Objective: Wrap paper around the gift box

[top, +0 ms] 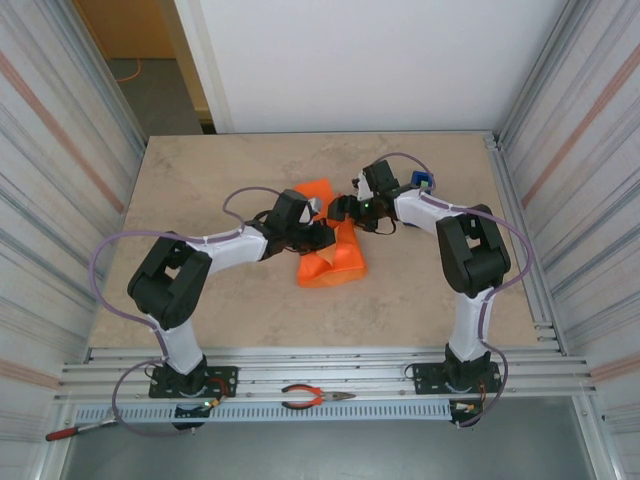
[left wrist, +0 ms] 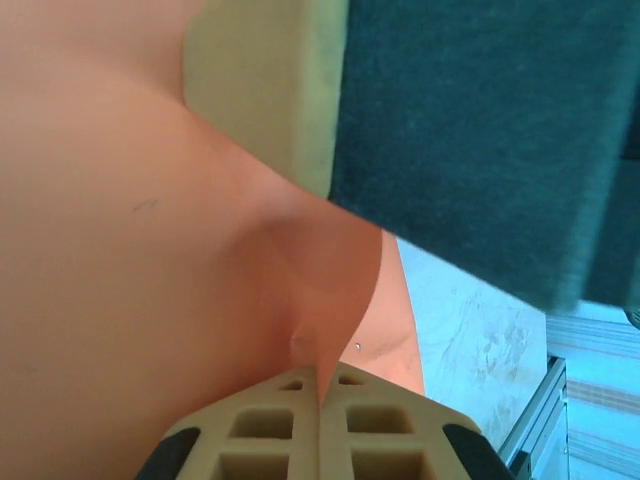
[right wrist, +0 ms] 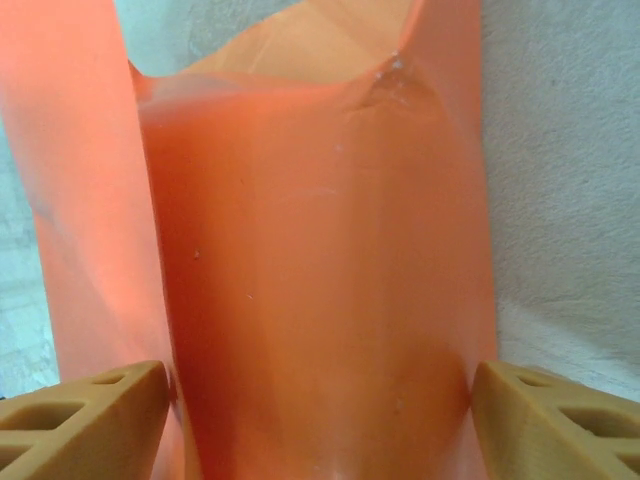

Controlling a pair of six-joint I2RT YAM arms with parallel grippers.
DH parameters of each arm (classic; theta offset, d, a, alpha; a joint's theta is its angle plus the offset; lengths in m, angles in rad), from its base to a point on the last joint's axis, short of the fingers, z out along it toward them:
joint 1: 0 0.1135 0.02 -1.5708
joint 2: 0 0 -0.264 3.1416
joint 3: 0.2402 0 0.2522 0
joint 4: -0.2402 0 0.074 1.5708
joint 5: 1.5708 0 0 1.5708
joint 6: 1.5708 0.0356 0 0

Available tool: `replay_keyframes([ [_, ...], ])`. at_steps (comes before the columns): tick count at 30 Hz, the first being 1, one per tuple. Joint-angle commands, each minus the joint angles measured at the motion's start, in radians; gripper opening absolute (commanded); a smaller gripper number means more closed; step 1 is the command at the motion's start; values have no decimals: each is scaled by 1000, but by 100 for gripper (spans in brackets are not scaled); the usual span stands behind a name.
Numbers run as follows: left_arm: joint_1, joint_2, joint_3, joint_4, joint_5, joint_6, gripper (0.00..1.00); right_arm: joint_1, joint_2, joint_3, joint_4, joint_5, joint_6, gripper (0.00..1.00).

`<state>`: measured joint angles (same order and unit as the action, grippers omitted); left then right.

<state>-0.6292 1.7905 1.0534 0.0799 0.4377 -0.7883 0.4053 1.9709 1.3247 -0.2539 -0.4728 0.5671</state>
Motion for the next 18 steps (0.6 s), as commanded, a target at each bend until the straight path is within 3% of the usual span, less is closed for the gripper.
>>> replay_keyframes([
  [1, 25, 43, 32, -94, 92, 58, 7, -14, -4, -29, 7, -22, 5, 72],
  [6, 69, -24, 127, -143, 219, 105, 36, -15, -9, -62, 28, -28, 22, 65],
  [9, 108, -86, 134, -138, 249, 100, 47, -12, -16, -83, 43, -23, 30, 62],
  [18, 326, -226, -41, -71, 217, 43, 57, -13, -36, -157, 110, -26, 80, 57],
])
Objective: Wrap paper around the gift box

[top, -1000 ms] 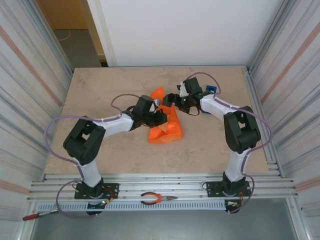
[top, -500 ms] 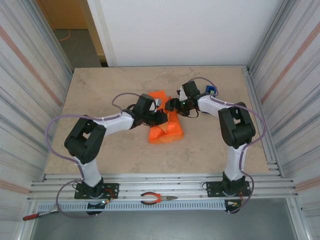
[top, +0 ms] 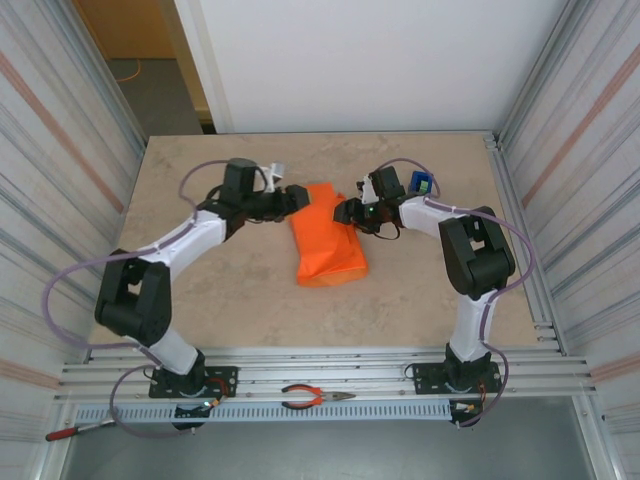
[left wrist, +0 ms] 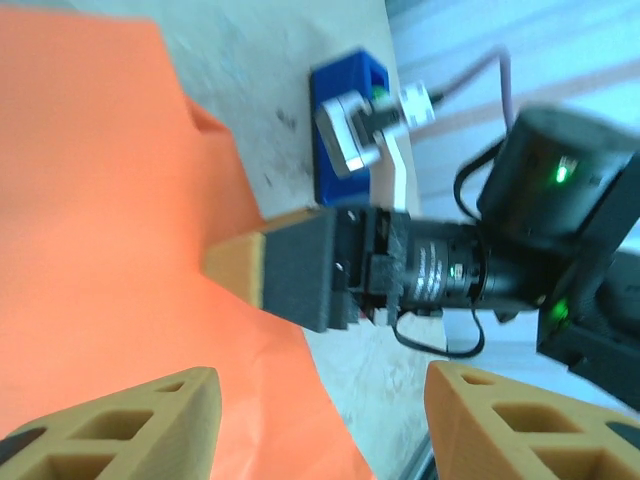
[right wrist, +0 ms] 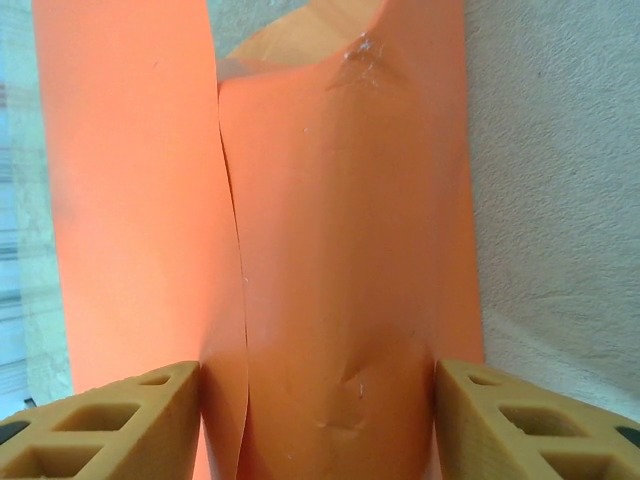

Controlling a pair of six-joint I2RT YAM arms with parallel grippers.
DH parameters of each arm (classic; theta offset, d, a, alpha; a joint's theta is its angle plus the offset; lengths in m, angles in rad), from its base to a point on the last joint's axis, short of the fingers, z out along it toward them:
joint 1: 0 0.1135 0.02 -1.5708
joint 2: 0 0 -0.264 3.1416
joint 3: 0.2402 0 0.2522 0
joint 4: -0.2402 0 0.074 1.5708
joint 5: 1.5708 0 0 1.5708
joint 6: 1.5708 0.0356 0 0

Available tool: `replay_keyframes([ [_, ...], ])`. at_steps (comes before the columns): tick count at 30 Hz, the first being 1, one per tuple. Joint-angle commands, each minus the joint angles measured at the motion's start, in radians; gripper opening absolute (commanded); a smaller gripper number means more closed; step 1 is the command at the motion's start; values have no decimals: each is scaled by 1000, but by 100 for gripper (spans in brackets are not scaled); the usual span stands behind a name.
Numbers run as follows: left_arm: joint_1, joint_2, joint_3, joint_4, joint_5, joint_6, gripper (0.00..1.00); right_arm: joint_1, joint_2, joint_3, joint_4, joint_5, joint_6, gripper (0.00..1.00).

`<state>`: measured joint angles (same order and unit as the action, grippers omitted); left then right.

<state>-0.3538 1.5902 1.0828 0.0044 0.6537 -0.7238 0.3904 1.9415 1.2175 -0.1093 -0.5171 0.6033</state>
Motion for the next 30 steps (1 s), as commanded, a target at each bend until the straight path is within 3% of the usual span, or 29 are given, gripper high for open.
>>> replay_keyframes([
  [1, 71, -33, -95, 0, -19, -17, 57, 2, -12, -64, -22, 18, 53, 56],
  [6, 93, -18, -164, -23, -88, 20, 59, 8, -35, -130, 47, 17, 107, 56],
  [11, 57, 21, -210, 33, -103, 7, 61, 26, -48, -157, 83, 40, 156, 54],
  [21, -3, 148, -111, 9, -115, 38, 63, 79, -65, -187, 109, 172, 255, 54],
  [30, -40, 202, -33, -111, -144, 141, 63, 84, -47, -167, 104, 164, 276, 54],
])
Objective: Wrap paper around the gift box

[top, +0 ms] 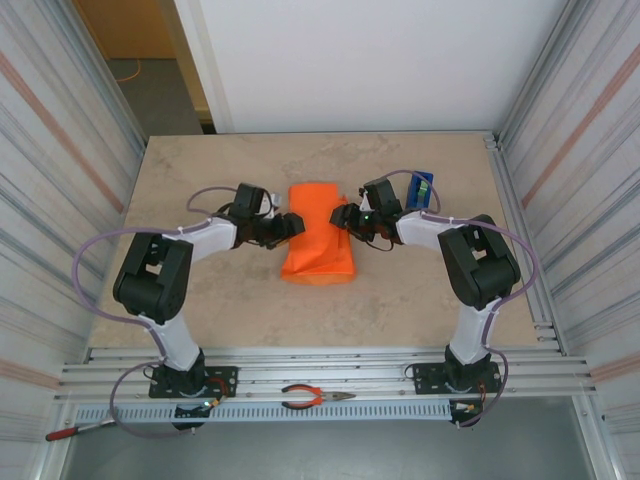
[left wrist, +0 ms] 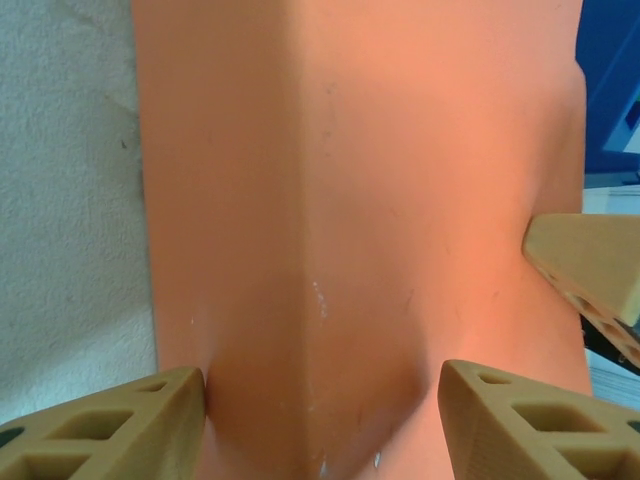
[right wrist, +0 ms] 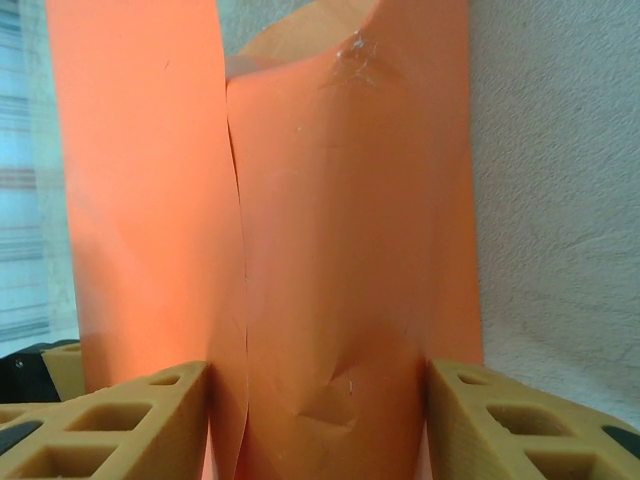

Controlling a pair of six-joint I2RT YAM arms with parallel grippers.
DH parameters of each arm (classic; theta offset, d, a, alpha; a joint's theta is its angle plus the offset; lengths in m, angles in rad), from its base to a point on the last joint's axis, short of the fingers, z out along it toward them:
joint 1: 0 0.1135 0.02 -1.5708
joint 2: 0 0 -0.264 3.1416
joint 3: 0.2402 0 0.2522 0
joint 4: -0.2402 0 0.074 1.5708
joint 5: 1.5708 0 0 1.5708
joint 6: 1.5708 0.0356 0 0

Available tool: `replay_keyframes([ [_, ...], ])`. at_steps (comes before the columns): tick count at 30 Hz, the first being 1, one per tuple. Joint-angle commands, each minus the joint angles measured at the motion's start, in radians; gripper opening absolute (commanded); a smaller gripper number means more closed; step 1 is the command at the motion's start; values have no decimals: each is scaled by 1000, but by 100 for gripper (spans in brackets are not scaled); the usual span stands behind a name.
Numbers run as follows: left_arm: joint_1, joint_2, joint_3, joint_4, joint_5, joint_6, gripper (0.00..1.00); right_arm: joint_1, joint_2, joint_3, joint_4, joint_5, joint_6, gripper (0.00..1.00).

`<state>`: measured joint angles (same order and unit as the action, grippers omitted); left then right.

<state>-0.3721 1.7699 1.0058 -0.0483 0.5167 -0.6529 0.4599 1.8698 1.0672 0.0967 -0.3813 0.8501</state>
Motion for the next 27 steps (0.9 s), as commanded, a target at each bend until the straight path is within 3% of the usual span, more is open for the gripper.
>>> replay_keyframes([
  [1, -28, 26, 47, -77, -17, 83, 63, 13, 25, -11, -105, 24, 29, 54],
  [9, -54, 45, 45, -158, -108, 136, 63, -3, 25, 62, -159, -7, 0, 57],
  [19, -76, 64, 39, -195, -195, 121, 62, -85, -53, 115, -227, -40, -58, 75],
  [24, -78, 67, 33, -196, -210, 111, 62, -132, -123, 59, -222, -61, -59, 74],
  [27, -80, 68, 33, -191, -211, 111, 62, -137, -135, 28, -191, -94, -47, 66],
])
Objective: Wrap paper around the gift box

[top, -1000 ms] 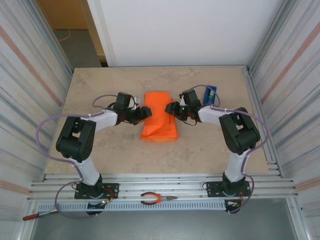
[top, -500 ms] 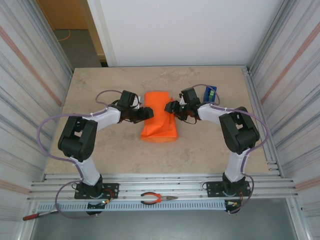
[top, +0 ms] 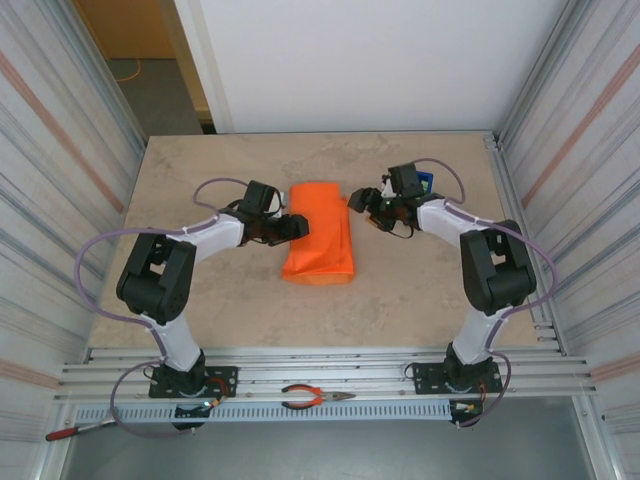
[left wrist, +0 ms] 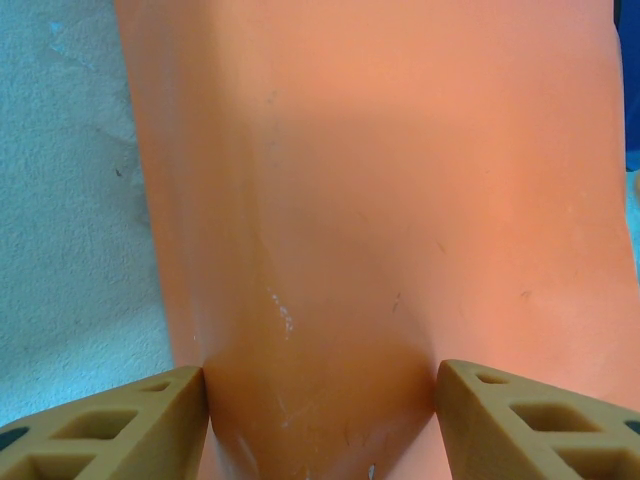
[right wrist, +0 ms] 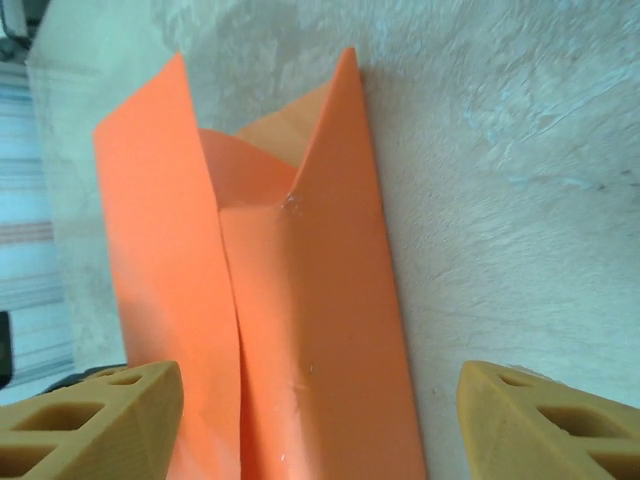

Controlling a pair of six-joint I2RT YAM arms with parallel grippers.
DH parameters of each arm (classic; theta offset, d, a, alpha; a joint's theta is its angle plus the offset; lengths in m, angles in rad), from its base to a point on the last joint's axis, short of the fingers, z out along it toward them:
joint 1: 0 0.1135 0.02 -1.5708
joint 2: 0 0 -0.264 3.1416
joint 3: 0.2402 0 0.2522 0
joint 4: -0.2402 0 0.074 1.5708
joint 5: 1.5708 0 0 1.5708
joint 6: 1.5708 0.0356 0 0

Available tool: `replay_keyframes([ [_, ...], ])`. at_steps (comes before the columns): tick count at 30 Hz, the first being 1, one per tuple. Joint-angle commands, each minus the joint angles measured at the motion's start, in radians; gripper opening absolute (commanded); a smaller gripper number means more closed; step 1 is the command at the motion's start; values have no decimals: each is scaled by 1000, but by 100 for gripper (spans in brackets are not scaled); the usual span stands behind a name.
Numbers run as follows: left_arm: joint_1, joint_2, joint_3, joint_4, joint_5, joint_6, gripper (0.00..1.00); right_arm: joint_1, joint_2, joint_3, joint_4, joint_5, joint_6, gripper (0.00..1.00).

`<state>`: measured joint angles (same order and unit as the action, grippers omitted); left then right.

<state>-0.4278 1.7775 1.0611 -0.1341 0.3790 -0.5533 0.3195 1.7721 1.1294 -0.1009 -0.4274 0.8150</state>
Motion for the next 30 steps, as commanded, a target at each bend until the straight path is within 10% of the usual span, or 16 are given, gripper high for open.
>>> replay_keyframes([
  [1, -24, 61, -21, -108, -75, 15, 62, 6, -37, -45, 21, -59, -5, 64],
  [8, -26, 53, -29, -112, -81, 22, 61, 52, -21, -67, 119, -108, 35, 27],
  [30, -28, 44, -35, -124, -89, 27, 60, 158, -26, -105, 53, -65, -21, 12],
])
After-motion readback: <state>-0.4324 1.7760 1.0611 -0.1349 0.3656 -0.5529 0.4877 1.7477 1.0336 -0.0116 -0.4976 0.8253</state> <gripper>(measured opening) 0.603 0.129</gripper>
